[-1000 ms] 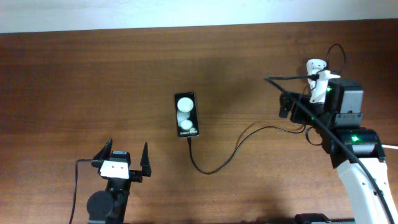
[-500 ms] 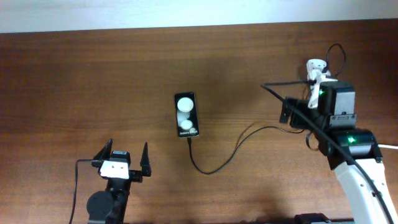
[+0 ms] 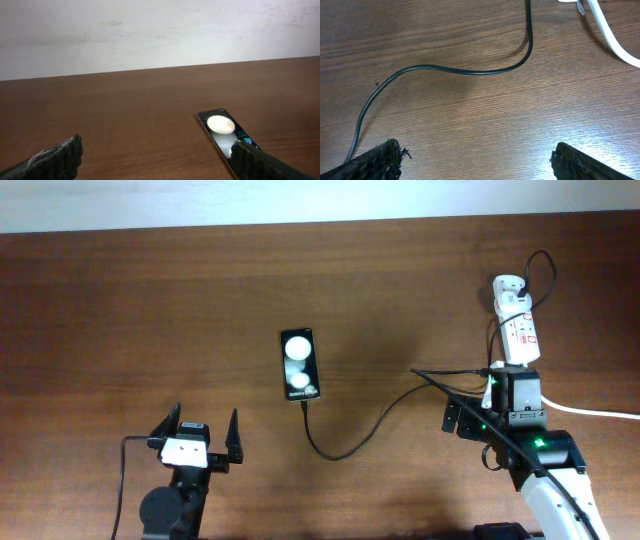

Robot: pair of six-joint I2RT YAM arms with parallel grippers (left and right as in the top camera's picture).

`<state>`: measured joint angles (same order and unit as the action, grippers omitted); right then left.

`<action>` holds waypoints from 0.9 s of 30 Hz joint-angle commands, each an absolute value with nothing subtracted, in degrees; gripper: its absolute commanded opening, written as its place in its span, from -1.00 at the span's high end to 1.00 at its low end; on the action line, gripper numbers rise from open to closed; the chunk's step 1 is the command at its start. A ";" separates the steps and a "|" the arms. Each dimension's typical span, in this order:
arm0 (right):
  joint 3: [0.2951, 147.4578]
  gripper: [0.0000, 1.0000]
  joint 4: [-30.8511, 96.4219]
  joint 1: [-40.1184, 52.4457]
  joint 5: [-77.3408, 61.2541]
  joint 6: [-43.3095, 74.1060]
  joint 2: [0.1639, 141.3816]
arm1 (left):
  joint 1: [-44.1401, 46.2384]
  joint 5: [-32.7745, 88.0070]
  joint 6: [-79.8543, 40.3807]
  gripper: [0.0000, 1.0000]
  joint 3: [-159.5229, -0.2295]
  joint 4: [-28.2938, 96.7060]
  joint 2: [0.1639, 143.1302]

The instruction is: Plug charger to phone and switch on socket

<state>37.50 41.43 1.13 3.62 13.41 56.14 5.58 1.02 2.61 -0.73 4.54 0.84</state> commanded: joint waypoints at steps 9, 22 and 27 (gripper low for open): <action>36.88 -0.97 38.98 1.50 3.66 13.98 55.16 | 5.30 0.40 3.55 -0.98 -0.51 4.82 0.30; 27.62 -0.97 26.11 1.50 1.78 13.96 51.66 | 5.30 0.40 3.55 -0.98 -0.51 4.82 0.30; 22.59 -0.97 16.27 1.50 1.74 13.98 50.00 | 5.30 0.40 3.55 -0.99 -0.51 4.82 0.30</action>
<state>25.89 19.57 1.13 2.09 13.54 51.72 5.58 1.02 2.61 -0.73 4.56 0.84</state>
